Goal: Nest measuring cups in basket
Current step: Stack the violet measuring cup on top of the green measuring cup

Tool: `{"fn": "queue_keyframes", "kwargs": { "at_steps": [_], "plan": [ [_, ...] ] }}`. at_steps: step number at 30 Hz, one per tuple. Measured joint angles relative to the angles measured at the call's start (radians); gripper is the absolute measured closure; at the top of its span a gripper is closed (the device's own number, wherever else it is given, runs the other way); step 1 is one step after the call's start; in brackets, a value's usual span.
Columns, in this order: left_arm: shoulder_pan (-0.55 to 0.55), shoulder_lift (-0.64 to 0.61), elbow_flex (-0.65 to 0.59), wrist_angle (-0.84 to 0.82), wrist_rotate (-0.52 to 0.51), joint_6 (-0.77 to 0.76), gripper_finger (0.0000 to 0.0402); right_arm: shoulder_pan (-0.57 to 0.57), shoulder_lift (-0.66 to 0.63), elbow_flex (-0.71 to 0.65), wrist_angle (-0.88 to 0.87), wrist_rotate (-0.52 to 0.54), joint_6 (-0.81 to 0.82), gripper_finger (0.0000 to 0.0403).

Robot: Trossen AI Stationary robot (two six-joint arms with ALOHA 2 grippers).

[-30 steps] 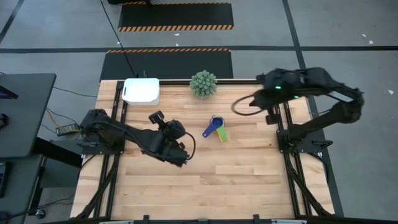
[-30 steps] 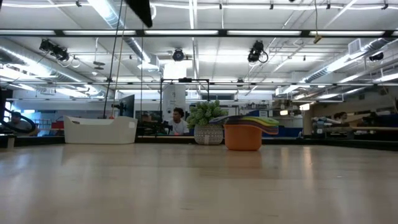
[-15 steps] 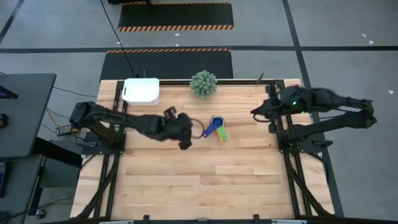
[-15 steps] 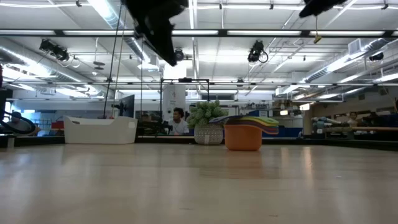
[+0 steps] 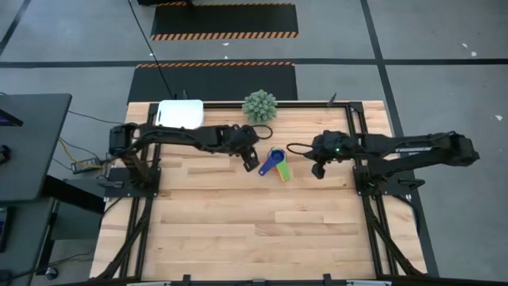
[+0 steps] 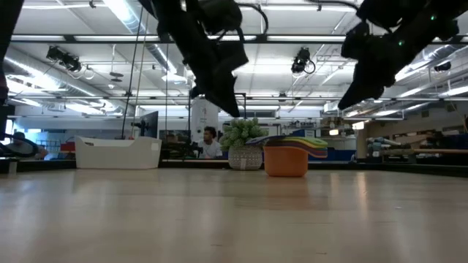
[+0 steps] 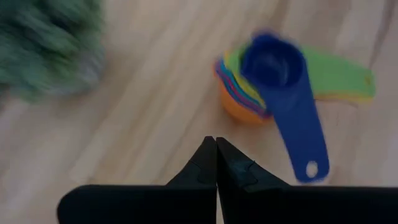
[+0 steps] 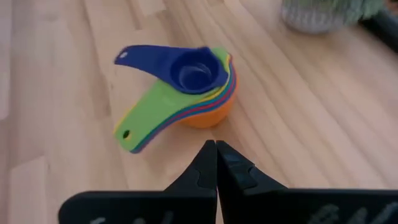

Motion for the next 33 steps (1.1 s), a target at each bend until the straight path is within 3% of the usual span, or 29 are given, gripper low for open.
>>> {"fn": "queue_keyframes", "kwargs": {
  "at_steps": [10, 17, 24, 33],
  "plan": [
    [0.021, 0.139, -0.001, 0.11, 0.143, 0.076, 0.0401, -0.054, 0.187, -0.038, 0.103, -0.051, 0.122, 0.0403],
    [0.012, 0.169, -0.003, 0.136, 0.221, 0.076, 0.0401, -0.055, 0.367, -0.038, 0.272, -0.093, 0.157, 0.0403],
    [-0.016, 0.179, -0.001, 0.174, 0.264, 0.066, 0.0401, -0.052, 0.501, -0.037, 0.388, -0.21, 0.174, 0.0403],
    [-0.055, 0.179, -0.001, 0.207, 0.283, 0.044, 0.0401, -0.034, 0.587, -0.037, 0.515, -0.275, 0.169, 0.0403]
  ]
}}
